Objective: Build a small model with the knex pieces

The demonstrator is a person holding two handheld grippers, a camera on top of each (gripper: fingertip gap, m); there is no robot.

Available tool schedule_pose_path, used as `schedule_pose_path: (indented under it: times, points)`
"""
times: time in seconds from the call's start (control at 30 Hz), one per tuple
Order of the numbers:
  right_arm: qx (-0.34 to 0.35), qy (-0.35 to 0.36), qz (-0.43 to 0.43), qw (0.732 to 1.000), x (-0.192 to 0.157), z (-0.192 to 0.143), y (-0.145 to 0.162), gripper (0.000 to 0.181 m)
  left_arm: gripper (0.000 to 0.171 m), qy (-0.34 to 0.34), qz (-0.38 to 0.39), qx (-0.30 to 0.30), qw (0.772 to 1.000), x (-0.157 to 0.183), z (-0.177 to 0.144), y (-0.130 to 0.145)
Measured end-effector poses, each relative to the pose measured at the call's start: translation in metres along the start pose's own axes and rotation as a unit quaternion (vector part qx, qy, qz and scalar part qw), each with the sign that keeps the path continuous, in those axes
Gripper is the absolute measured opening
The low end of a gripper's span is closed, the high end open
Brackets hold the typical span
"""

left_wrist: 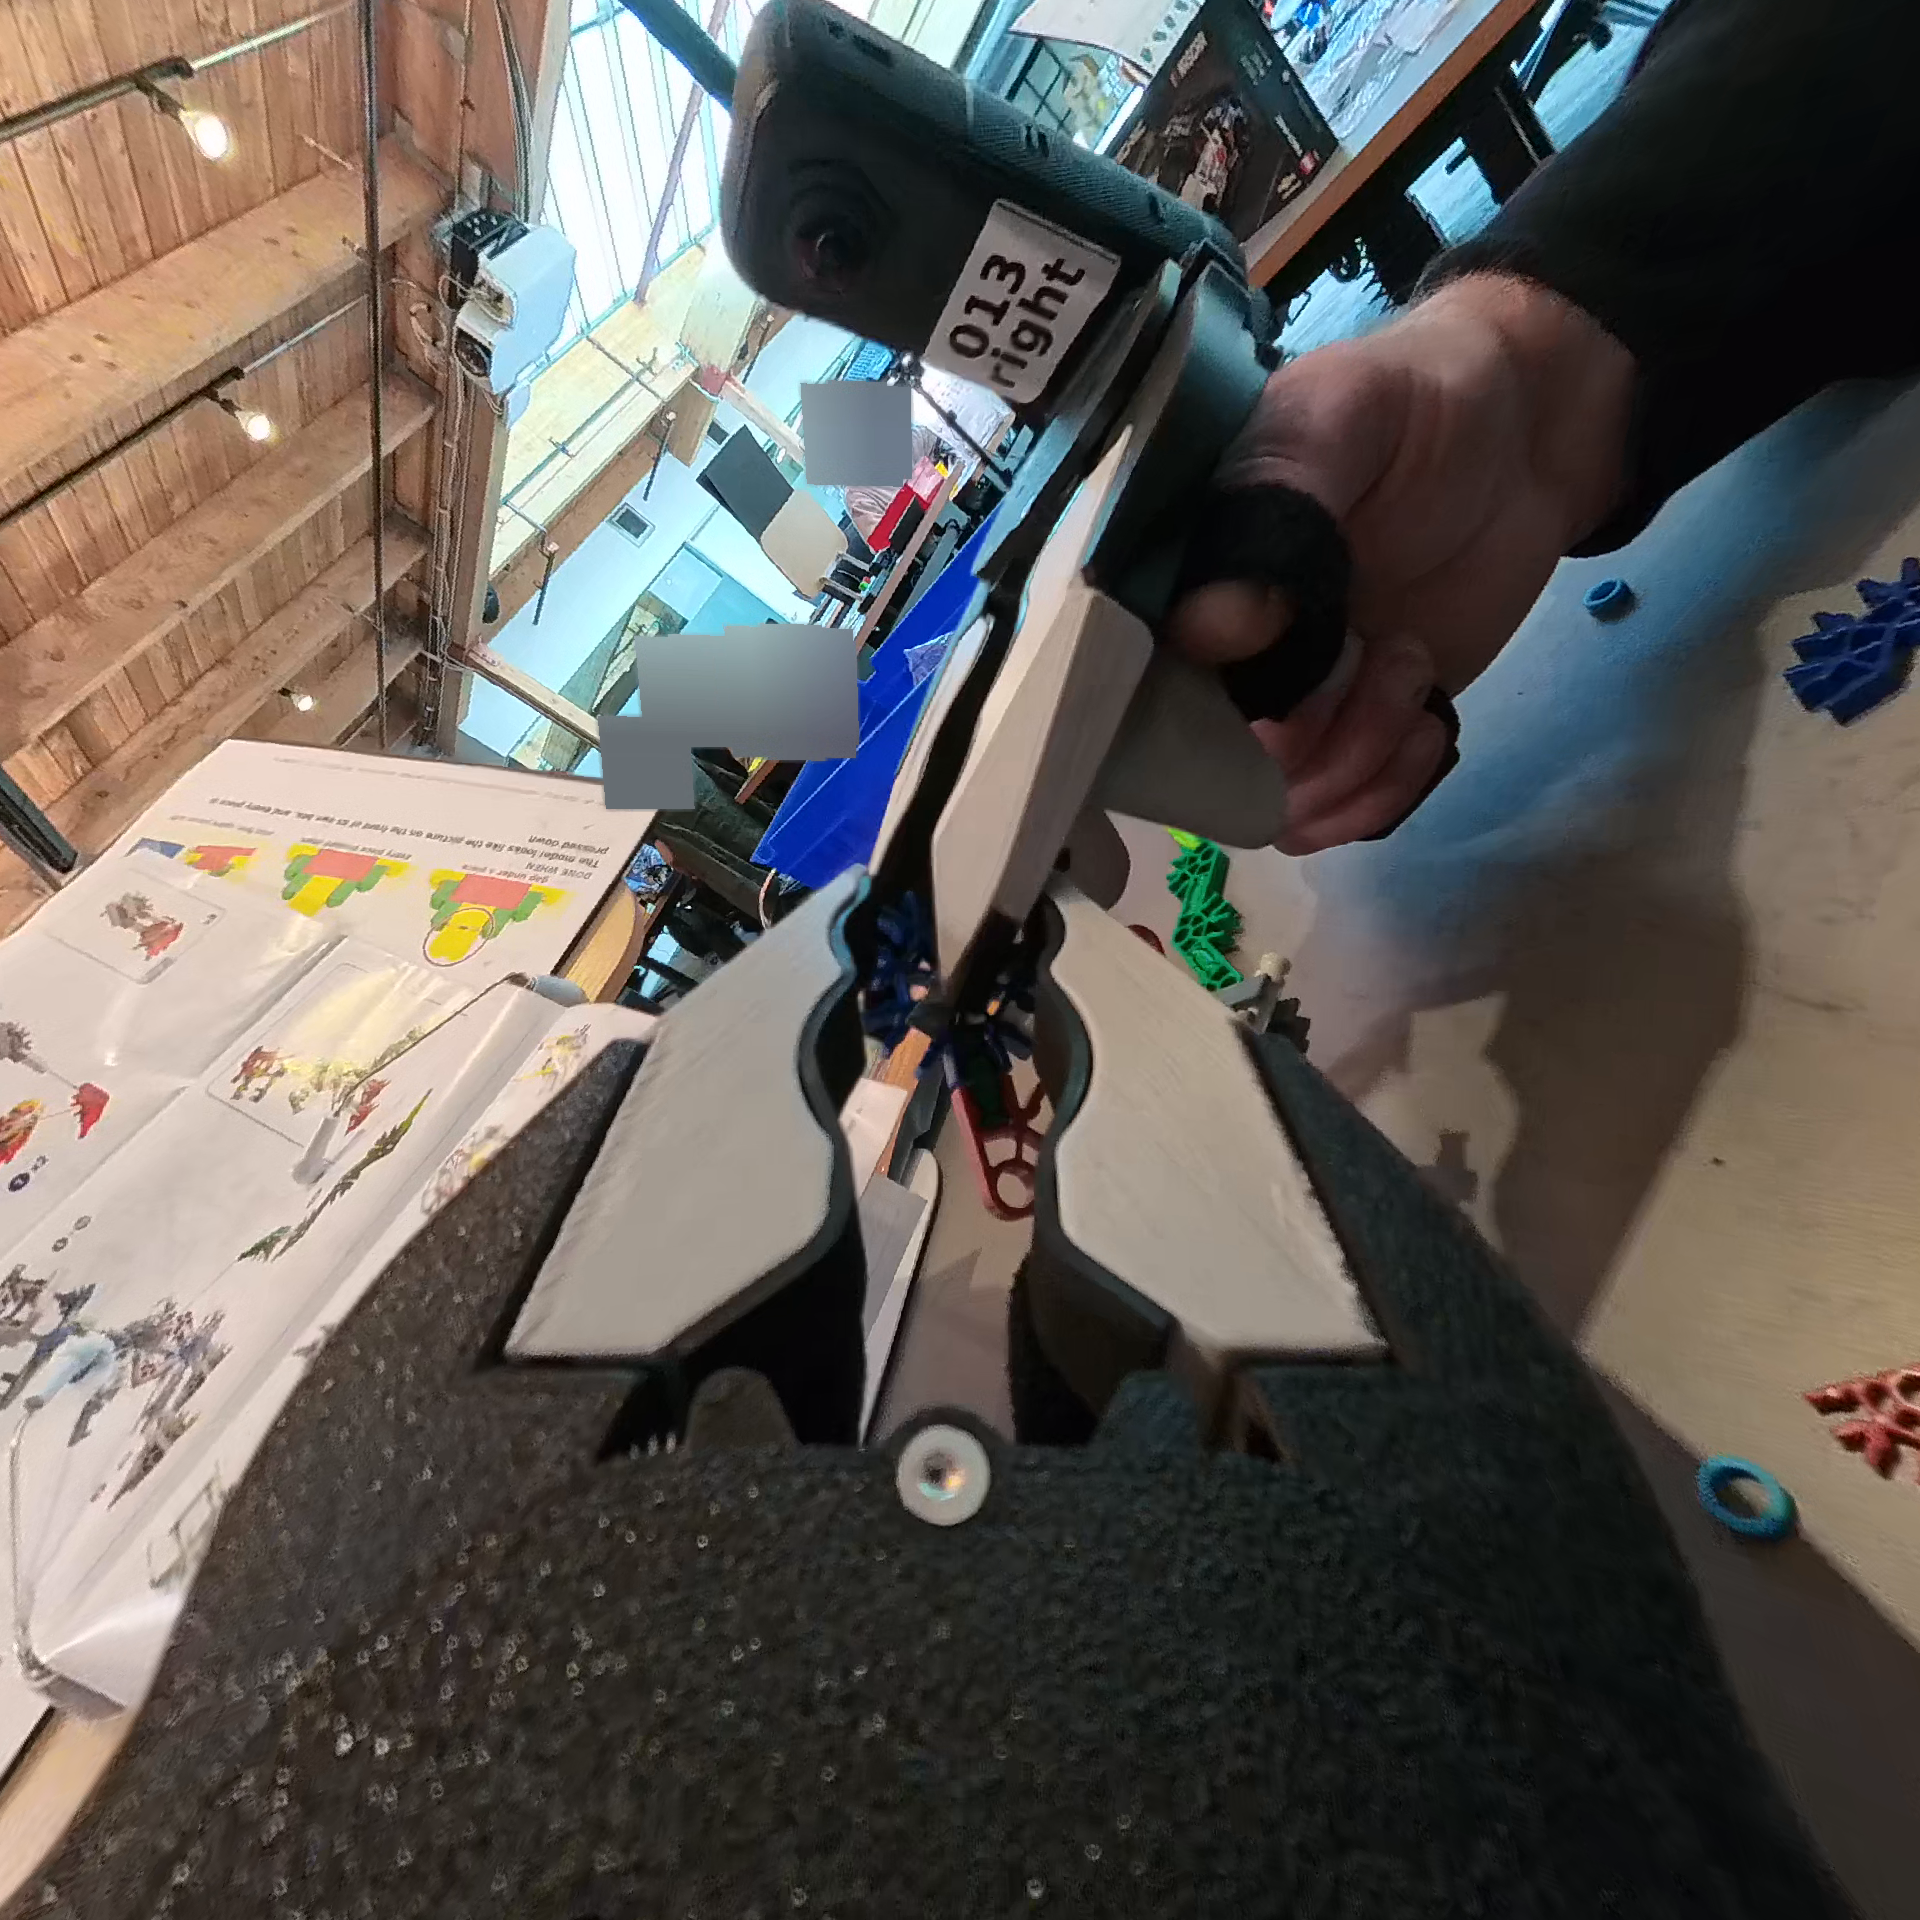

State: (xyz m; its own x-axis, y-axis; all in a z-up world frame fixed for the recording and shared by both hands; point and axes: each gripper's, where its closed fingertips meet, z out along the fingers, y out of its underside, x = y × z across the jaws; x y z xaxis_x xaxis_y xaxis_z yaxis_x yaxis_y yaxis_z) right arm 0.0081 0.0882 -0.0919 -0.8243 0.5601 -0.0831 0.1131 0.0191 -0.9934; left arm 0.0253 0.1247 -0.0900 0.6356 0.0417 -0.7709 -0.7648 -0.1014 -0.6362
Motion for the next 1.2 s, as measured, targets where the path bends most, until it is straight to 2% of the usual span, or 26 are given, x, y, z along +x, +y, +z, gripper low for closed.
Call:
schedule_pose_path:
  times: [0.03,0.17,0.5,0.77,1.07,1.2]
  points:
    - [0.003,0.003,0.002,1.000,0.002,-0.001,-0.001,0.039,0.024,-0.004,-0.008,0.000,1.000,-0.002,0.000,0.001]
    - [0.007,0.008,0.004,1.000,0.005,-0.004,-0.004,0.039,0.023,-0.009,-0.036,0.002,0.999,-0.009,-0.001,0.007]
    - [0.006,0.013,0.003,1.000,0.009,-0.006,-0.005,0.042,0.024,-0.015,-0.043,0.003,0.999,-0.011,0.001,0.007]
    - [-0.003,0.016,0.004,1.000,0.012,-0.006,-0.001,0.044,0.034,-0.017,-0.049,-0.005,0.999,-0.013,0.001,0.012]
    - [-0.022,0.021,0.008,0.999,0.016,-0.006,0.006,0.042,0.040,-0.008,-0.064,-0.023,0.998,-0.012,0.003,0.022]
    - [-0.024,0.025,0.017,0.999,0.018,-0.006,0.007,0.034,0.041,-0.005,-0.078,-0.031,0.996,-0.012,0.004,0.027]
